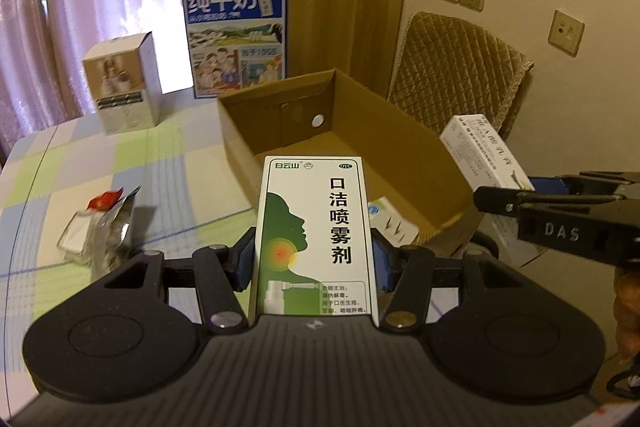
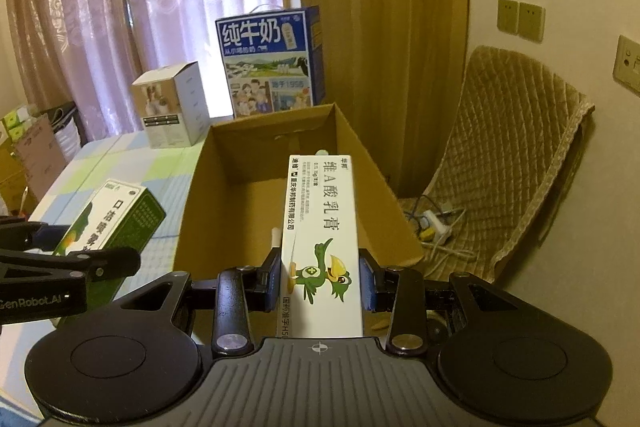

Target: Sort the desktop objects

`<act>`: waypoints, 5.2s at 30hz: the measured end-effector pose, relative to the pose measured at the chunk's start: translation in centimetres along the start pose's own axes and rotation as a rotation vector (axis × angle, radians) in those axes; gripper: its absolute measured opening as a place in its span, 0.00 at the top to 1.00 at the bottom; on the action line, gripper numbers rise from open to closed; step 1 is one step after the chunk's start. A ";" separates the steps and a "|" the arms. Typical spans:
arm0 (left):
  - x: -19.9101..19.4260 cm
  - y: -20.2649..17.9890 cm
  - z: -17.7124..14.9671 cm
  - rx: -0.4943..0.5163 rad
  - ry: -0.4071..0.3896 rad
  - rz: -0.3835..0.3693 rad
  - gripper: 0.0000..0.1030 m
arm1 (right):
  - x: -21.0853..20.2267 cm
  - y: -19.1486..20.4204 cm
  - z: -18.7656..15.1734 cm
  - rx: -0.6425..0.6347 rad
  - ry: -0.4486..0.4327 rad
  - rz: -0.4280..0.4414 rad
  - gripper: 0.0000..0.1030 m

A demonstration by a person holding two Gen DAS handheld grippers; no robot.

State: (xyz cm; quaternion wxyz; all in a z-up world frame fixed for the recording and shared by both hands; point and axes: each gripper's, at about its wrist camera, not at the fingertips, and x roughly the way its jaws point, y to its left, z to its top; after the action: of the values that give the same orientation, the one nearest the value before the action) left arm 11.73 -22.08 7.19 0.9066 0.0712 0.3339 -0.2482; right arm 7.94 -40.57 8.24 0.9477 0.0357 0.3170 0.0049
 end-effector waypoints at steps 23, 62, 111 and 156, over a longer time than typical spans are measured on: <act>6.0 -0.9 2.8 -0.062 0.022 -0.061 0.50 | 4.9 -2.4 2.4 -0.013 0.031 -0.008 0.66; 3.4 5.5 -0.4 -0.215 0.001 0.021 0.42 | 7.7 1.1 5.2 -0.028 0.007 0.122 0.38; -7.7 19.8 -11.3 -0.355 0.048 0.275 0.11 | 2.9 15.9 -1.3 -0.184 0.065 0.331 0.18; 14.4 27.3 -6.1 -0.468 0.130 -0.041 0.27 | 22.4 18.7 -4.1 -0.075 0.296 0.316 0.20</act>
State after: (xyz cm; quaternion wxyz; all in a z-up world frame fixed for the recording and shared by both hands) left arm 31.21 -2.40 -7.74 0.8697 -0.1317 0.4414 -0.1775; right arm 23.64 -20.97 -7.15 0.8789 0.0484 0.4430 0.1703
